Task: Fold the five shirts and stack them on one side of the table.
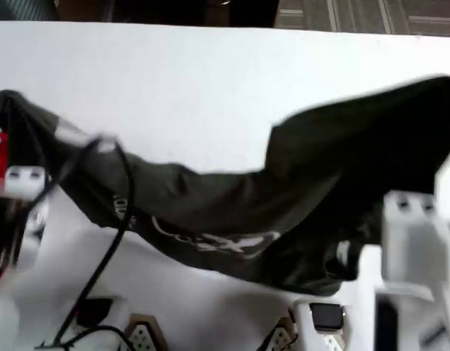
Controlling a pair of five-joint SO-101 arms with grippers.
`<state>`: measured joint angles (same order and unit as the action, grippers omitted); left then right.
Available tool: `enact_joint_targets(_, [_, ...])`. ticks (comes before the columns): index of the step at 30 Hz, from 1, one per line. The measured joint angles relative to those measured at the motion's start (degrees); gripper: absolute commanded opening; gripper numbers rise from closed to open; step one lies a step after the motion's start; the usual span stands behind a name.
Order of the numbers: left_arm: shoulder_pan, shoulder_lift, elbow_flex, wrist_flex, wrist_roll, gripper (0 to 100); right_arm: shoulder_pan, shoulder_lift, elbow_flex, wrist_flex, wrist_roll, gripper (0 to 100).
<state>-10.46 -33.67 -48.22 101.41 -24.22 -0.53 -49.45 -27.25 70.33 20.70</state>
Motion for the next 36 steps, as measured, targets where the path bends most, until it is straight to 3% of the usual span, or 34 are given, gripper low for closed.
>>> enact_joint_targets(10, [0.09,21.36,4.57,-6.95,0.0,3,0.0,1.14,32.7,-22.07,1.49,1.8])
enact_joint_targets(15, [0.09,27.78,4.57,-10.9,0.0,3,0.62,8.0,33.93,-28.13,3.52,1.8])
enact_joint_targets(27, [0.09,39.74,4.57,-12.4,-2.11,3,1.32,27.87,29.19,-28.4,3.52,1.8])
enact_joint_targets(36, [0.09,52.48,5.1,-9.58,-2.2,3,1.32,40.44,29.19,-18.2,3.52,1.8])
